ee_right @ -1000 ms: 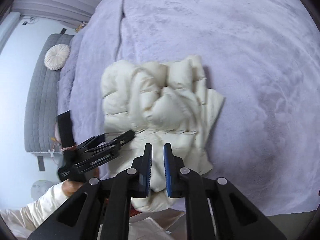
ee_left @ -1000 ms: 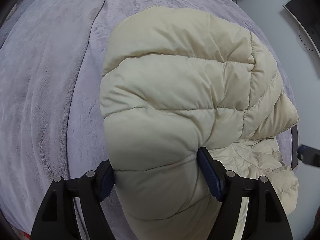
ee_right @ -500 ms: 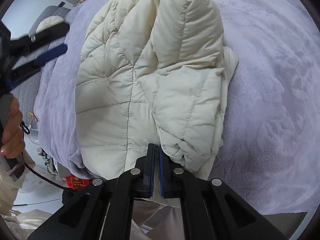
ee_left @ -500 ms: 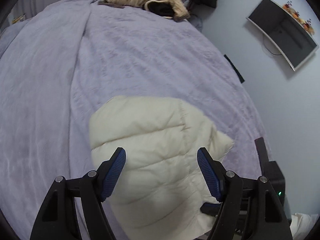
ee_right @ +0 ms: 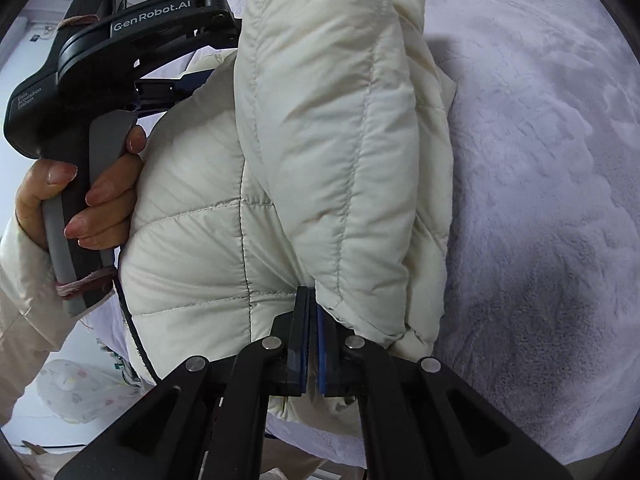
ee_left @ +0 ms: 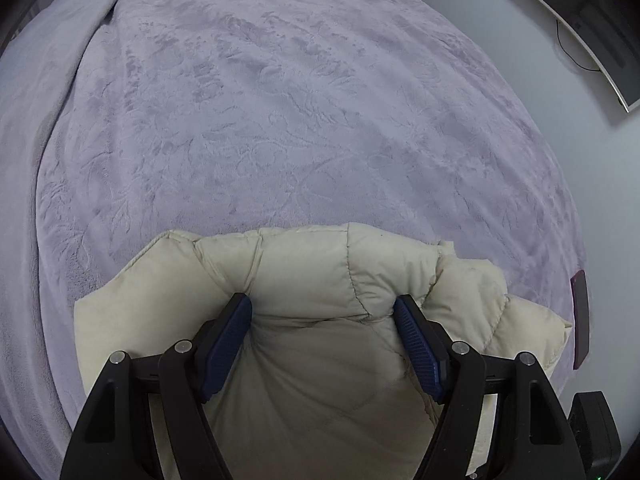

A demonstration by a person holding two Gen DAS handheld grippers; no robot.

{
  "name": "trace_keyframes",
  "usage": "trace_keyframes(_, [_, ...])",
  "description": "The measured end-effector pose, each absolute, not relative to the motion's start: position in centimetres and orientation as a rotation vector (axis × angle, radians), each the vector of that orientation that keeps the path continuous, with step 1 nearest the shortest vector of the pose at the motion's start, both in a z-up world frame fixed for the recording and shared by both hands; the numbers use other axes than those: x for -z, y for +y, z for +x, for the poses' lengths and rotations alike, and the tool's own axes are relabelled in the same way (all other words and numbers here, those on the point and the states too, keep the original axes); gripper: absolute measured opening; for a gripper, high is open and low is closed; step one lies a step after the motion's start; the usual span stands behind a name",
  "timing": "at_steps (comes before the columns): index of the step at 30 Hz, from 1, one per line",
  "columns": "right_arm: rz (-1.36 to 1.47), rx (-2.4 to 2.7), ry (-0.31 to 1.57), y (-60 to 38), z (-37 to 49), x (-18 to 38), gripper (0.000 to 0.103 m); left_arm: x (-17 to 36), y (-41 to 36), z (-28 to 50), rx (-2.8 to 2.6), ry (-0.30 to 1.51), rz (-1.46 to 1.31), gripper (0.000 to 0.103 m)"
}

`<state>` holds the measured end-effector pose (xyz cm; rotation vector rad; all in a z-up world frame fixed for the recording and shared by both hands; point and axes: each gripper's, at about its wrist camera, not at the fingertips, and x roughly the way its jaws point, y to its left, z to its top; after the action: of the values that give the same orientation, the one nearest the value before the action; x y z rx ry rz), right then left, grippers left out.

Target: Fold large clothes

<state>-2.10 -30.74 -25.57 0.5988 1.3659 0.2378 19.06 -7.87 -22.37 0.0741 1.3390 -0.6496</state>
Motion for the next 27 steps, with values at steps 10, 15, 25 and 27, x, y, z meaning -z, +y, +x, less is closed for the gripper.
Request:
trace_keyframes(10, [0.624, -0.259, 1.381, -33.1, -1.4, 26.2, 0.000, 23.2, -7.9, 18.9, 0.647, 1.322, 0.083, 0.075])
trace_keyframes(15, [0.628, -0.262, 1.383, -34.2, -1.3, 25.8, 0.000, 23.2, -7.8, 18.7, 0.646, 1.314, 0.088, 0.075])
trace_keyframes(25, [0.644, -0.250, 1.397, -33.2, -1.3, 25.5, 0.000, 22.0, -7.5, 18.4, 0.619, 1.307, 0.098, 0.075])
trace_keyframes(27, [0.645, -0.247, 1.404, -32.8, -1.2, 25.1, 0.000, 21.0, -7.0, 18.3, 0.602, 1.308, 0.092, 0.075])
